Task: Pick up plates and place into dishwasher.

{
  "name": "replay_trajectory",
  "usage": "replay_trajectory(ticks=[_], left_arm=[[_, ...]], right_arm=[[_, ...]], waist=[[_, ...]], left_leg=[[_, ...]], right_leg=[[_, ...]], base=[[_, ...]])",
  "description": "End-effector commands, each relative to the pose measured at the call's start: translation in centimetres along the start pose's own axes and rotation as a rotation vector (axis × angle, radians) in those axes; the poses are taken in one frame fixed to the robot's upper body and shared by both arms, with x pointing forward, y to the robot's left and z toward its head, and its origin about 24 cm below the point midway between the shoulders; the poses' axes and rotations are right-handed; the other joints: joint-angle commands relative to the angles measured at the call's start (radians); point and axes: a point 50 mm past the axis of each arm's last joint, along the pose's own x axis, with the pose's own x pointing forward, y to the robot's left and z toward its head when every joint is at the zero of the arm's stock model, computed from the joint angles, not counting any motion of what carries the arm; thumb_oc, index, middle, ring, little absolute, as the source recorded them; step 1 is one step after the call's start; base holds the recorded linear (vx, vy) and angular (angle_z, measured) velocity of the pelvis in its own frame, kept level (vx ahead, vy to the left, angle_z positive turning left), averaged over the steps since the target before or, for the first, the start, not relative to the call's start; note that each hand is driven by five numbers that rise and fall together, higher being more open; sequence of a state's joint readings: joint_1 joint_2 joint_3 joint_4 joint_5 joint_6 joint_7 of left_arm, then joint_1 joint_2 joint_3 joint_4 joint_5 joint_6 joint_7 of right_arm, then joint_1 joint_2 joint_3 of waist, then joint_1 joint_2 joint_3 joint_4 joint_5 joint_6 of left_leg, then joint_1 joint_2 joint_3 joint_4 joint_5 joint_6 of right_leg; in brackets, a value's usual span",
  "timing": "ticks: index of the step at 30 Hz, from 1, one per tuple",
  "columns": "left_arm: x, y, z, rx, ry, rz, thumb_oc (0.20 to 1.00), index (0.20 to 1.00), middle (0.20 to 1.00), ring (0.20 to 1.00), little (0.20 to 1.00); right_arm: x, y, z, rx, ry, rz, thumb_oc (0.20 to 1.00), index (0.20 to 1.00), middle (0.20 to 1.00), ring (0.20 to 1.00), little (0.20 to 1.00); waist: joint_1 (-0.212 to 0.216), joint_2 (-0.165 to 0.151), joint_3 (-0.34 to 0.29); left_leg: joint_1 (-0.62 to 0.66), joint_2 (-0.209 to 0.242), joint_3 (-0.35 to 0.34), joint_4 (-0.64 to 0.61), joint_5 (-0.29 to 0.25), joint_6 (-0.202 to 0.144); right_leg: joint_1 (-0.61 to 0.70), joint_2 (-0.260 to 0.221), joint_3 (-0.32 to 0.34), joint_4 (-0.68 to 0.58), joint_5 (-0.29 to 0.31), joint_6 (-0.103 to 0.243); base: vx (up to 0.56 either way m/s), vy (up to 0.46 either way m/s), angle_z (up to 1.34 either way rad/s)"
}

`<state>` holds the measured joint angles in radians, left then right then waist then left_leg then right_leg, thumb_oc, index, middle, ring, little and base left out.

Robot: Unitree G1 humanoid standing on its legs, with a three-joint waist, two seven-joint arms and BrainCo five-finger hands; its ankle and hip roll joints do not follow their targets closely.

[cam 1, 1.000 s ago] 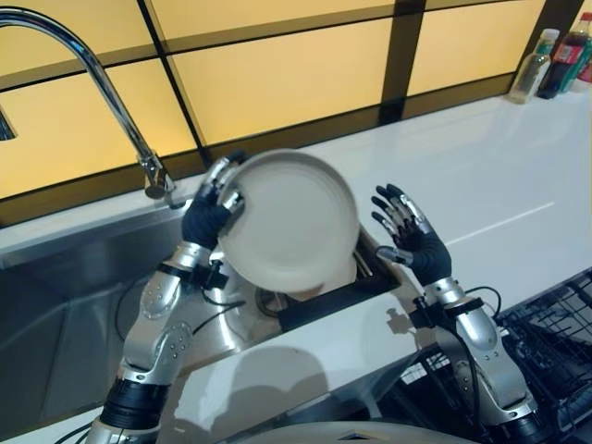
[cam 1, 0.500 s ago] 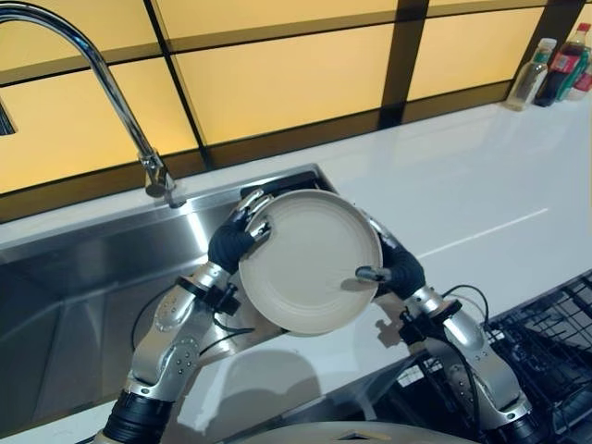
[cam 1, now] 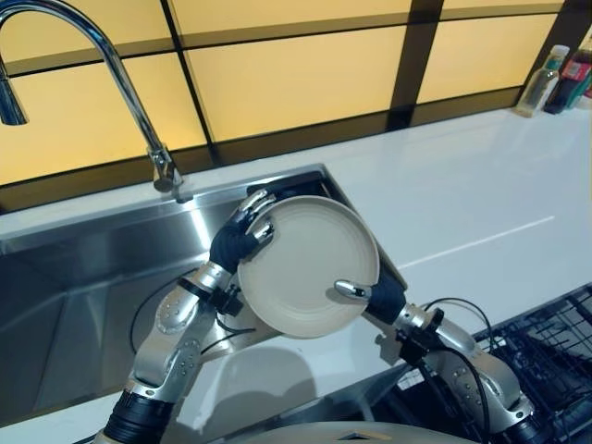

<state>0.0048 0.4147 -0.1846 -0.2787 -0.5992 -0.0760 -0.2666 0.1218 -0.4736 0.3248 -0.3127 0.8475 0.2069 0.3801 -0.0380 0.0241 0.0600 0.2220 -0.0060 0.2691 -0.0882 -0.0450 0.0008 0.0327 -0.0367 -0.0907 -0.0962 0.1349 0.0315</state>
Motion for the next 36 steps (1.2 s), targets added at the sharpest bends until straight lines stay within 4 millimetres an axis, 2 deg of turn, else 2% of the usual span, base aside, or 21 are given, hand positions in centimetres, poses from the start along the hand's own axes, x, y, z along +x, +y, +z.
replay_trajectory(ticks=[1, 11, 18, 19, 20, 29, 36], left_arm=[[0.4, 0.0, 0.3, 0.050, -0.025, -0.009, 0.200, 0.200, 0.200, 0.200, 0.200], [-0.2, -1.1, -1.8, -0.041, 0.067, -0.025, 0.200, 0.200, 0.200, 0.200, 0.200], [-0.3, -1.1, -2.3, -0.069, 0.097, 0.002, 0.200, 0.200, 0.200, 0.200, 0.200], [-0.3, -1.0, -2.4, -0.068, 0.102, 0.006, 0.576, 0.576, 0.576, 0.576, 0.576], [-0.3, -0.9, -2.4, -0.065, 0.101, 0.025, 1.000, 1.000, 1.000, 1.000, 1.000], [-0.4, -0.2, -2.1, -0.083, 0.076, 0.100, 1.000, 1.000, 1.000, 1.000, 1.000], [-0.2, 0.2, -2.2, -0.131, 0.067, 0.181, 1.000, 1.000, 1.000, 1.000, 1.000]], right_arm=[[1.5, 1.9, 1.7, 0.064, -0.153, 0.114, 0.200, 0.200, 0.200, 0.200, 0.200], [1.3, 1.7, 1.5, 0.045, -0.178, 0.070, 0.200, 0.200, 0.200, 0.200, 0.200], [1.2, 1.4, 1.7, 0.045, -0.190, 0.039, 0.200, 0.200, 0.200, 0.200, 0.200], [1.2, 1.3, 1.7, 0.041, -0.192, 0.034, 0.200, 0.200, 0.200, 0.200, 0.200], [1.2, 1.3, 1.8, 0.033, -0.193, 0.029, 0.200, 0.200, 0.200, 0.200, 0.200], [1.1, 0.8, 2.3, -0.015, -0.206, -0.012, 0.200, 0.200, 0.200, 0.200, 0.200], [1.0, 0.2, 3.5, -0.104, -0.246, -0.069, 0.200, 0.200, 0.200, 0.200, 0.200]], waist=[[0.004, -0.028, -0.011], [0.002, -0.029, -0.003], [-0.001, -0.028, 0.000], [-0.002, -0.028, 0.001], [-0.002, -0.029, 0.002], [0.000, -0.028, 0.001], [-0.002, -0.035, 0.000]], left_leg=[[-0.055, -0.015, -0.075, 0.001, -0.003, 0.036], [-0.056, -0.016, -0.068, 0.001, -0.004, 0.040], [-0.053, -0.016, -0.064, 0.001, -0.006, 0.042], [-0.054, -0.017, -0.064, 0.001, -0.006, 0.043], [-0.054, -0.017, -0.063, 0.001, -0.006, 0.043], [-0.051, -0.016, -0.064, 0.001, -0.006, 0.042], [-0.048, -0.015, -0.060, 0.001, -0.008, 0.041]], right_leg=[[0.056, -0.024, -0.023, 0.009, -0.096, 0.063], [0.051, -0.026, -0.019, 0.009, -0.090, 0.064], [0.049, -0.027, -0.018, 0.009, -0.087, 0.066], [0.048, -0.028, -0.018, 0.009, -0.086, 0.066], [0.048, -0.028, -0.019, 0.009, -0.085, 0.066], [0.052, -0.029, -0.021, 0.009, -0.085, 0.066], [0.054, -0.031, -0.022, 0.009, -0.085, 0.067]], base=[[0.00, 0.000, 0.00], [0.00, 0.000, 0.00], [0.00, 0.000, 0.00], [0.00, 0.000, 0.00], [0.00, 0.000, 0.00], [0.00, 0.000, 0.00], [0.00, 0.000, 0.00]])
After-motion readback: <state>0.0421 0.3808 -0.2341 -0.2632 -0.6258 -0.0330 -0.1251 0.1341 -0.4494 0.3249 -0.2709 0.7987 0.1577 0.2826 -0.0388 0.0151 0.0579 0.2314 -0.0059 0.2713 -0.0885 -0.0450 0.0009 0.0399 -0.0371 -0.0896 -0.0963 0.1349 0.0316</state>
